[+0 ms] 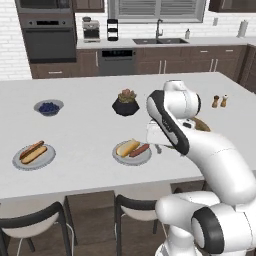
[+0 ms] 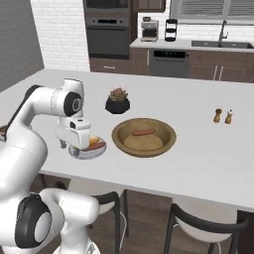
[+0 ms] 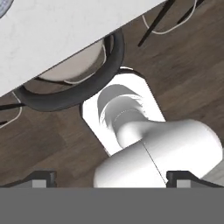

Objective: Place one bun and one sausage from the bowl on each plate.

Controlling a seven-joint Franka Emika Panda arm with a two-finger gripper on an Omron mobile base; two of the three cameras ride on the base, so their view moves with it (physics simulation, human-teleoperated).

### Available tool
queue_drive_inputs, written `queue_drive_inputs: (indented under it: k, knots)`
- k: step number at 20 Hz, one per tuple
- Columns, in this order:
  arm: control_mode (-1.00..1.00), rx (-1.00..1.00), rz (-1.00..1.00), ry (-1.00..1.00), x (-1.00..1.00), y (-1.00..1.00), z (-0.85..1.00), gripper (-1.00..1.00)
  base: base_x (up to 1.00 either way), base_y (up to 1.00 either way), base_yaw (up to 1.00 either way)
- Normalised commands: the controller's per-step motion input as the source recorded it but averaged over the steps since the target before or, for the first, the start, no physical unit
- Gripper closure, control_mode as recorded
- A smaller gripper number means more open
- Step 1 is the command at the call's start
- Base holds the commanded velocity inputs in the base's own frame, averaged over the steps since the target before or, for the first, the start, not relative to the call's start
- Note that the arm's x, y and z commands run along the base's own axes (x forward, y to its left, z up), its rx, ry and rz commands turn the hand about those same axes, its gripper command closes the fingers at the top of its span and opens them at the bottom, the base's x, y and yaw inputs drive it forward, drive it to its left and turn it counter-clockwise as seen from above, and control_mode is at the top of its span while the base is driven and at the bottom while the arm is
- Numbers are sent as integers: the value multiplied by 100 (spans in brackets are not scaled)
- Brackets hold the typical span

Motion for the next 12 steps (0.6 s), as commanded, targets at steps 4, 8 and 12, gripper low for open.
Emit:
queue_drive_inputs:
  k: [4, 8, 12]
  knots:
    - [100, 0, 0, 0, 0, 0, 0, -100, 52, -96, 7]
    - [-100, 13, 0, -1, 45, -80, 30, -100, 0, 0, 0]
    - [-100, 19, 0, -2, 81, -82, 36, -100, 0, 0, 0]
